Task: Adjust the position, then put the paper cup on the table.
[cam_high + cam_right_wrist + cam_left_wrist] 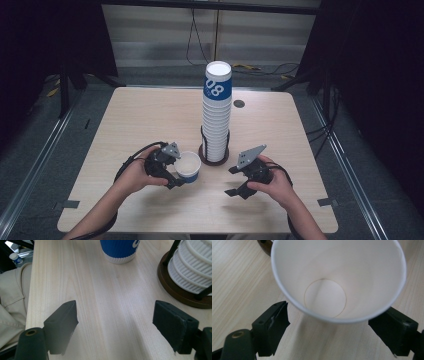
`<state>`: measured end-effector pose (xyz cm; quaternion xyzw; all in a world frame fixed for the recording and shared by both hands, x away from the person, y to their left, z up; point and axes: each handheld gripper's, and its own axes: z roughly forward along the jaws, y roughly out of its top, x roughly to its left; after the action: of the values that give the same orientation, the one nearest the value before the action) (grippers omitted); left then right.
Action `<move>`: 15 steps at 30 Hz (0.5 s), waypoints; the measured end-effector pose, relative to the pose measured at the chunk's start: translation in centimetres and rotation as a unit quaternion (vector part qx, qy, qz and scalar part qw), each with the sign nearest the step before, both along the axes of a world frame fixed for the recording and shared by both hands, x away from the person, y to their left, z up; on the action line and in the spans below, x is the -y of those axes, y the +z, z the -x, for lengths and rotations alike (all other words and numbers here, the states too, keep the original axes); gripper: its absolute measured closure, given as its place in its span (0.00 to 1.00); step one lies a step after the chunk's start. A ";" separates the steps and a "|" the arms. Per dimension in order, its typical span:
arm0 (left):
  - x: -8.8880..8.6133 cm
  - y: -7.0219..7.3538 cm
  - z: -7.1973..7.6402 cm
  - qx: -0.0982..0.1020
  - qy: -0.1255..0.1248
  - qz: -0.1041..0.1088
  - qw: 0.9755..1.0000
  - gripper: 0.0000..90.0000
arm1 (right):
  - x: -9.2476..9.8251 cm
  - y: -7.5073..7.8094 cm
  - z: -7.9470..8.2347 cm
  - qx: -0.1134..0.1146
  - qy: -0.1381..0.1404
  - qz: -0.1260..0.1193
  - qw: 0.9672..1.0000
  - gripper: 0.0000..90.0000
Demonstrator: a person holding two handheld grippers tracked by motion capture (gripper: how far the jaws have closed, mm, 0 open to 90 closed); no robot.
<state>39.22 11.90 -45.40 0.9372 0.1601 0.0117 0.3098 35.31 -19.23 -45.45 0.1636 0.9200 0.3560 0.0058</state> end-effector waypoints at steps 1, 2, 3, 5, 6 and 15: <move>-0.2 0.0 0.1 0.003 0.000 0.004 1.000 0.18 | 0.0 0.1 0.0 0.003 0.001 0.000 1.000 0.21; -0.4 0.1 0.1 0.003 -0.001 0.001 1.000 0.18 | 0.0 0.1 0.0 0.003 0.001 -0.003 1.000 0.21; -0.7 0.1 0.2 0.001 0.005 0.003 1.000 0.18 | 0.0 0.1 0.0 0.004 0.002 -0.004 1.000 0.21; -1.0 0.1 0.2 0.004 0.007 0.004 1.000 0.18 | 0.1 0.1 0.0 0.001 -0.002 -0.001 1.000 0.21; -1.2 0.1 0.2 0.005 0.007 0.004 1.000 0.18 | 0.1 0.1 -0.1 0.002 -0.002 -0.003 1.000 0.21; -2.7 -0.4 0.2 0.004 0.020 -0.006 1.000 0.18 | 0.3 -0.2 -0.3 -0.003 -0.004 -0.002 1.000 0.21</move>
<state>39.05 14.62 -45.75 0.9356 0.1771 0.0230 0.3044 35.63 -19.51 -45.69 0.1687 0.9187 0.3571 0.0043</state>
